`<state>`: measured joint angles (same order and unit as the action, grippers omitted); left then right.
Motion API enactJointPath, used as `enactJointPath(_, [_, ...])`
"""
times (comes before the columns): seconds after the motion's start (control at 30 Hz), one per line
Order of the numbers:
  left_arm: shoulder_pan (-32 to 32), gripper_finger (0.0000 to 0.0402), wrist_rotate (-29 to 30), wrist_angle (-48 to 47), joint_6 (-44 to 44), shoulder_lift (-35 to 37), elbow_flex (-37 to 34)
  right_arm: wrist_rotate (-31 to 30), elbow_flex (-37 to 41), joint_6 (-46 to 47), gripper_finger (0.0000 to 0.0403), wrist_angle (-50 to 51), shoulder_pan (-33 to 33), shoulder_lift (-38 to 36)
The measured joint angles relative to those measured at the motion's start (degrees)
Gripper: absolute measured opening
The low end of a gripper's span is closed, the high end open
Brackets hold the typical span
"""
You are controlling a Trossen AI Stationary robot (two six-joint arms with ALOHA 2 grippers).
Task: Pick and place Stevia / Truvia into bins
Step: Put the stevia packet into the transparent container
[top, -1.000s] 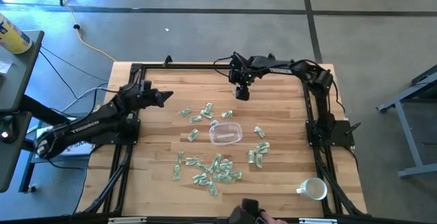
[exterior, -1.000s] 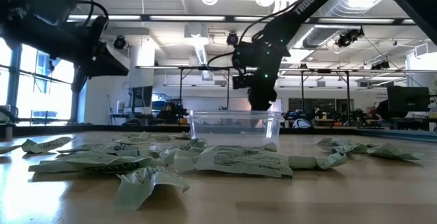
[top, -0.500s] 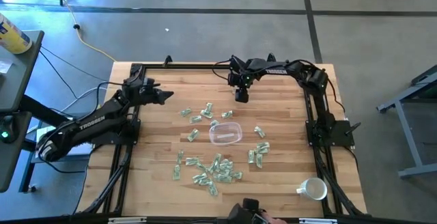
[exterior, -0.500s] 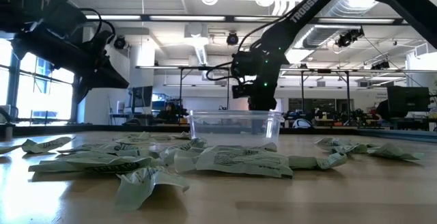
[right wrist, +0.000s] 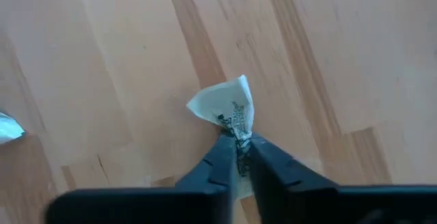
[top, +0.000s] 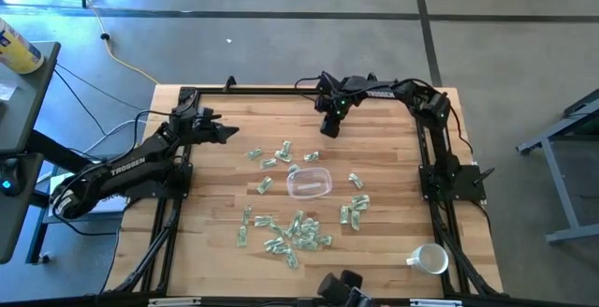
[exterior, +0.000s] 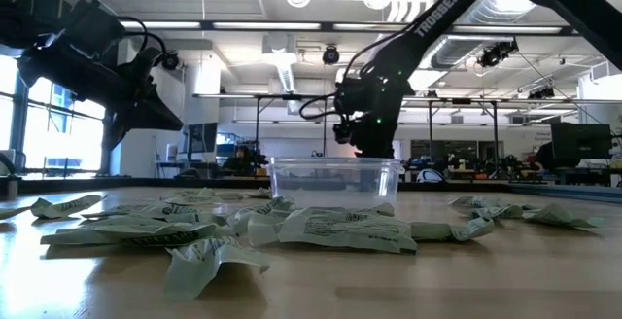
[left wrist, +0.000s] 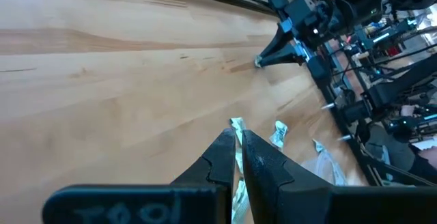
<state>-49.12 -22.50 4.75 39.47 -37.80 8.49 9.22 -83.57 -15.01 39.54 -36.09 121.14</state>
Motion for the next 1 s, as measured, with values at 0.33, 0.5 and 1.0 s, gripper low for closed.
enactJointPath(0.33, [0.00,0.0062,0.29,-0.10,8.78,0.17,0.00,-1.28,-0.19,0.53,0.0005,-1.31,1.32,0.02])
enactJointPath(0.5, [1.29,0.0062,0.23,0.39,12.31,0.22,0.00,-1.76,-0.31,0.60,0.0003,-0.95,3.26,-1.93])
enactJointPath(1.0, [29.34,0.0054,28.08,6.35,20.84,0.20,3.63,9.32,-0.24,-0.12,0.0001,0.30,16.55,-13.33])
